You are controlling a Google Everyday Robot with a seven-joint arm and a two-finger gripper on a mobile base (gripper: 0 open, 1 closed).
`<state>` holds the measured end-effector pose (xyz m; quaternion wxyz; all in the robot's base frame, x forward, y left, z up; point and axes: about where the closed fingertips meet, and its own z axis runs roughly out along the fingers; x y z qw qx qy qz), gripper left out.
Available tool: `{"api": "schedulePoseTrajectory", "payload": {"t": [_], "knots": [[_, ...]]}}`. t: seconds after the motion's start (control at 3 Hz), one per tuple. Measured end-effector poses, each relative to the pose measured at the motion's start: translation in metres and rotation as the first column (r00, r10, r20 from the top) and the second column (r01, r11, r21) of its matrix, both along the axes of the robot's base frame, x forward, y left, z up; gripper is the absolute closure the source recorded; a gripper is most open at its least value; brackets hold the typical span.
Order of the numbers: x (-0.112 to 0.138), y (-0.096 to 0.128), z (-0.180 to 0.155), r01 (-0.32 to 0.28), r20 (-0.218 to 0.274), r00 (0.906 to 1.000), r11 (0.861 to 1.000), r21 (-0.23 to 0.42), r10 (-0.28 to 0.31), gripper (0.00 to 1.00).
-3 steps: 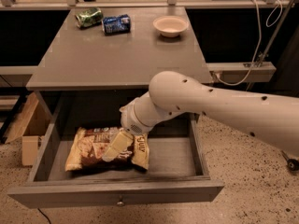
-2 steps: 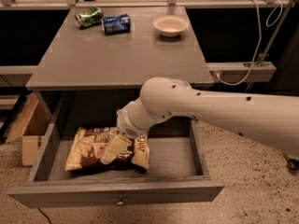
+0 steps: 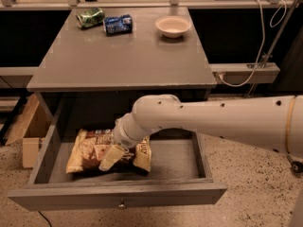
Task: Pick brown chip bag from top drawer and place on counter
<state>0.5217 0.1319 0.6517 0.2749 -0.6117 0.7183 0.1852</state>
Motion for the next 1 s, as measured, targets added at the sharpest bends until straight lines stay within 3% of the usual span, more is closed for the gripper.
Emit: {"api": "schedulePoseTrajectory", "payload": {"t": [0.33, 1.0], "knots": [[0.004, 0.007, -0.026, 0.009, -0.010, 0.9999, 1.000, -0.019, -0.010, 0.00], [0.009, 0.004, -0.048, 0.063, -0.008, 0.9980, 0.998, -0.009, -0.063, 0.42]]}}
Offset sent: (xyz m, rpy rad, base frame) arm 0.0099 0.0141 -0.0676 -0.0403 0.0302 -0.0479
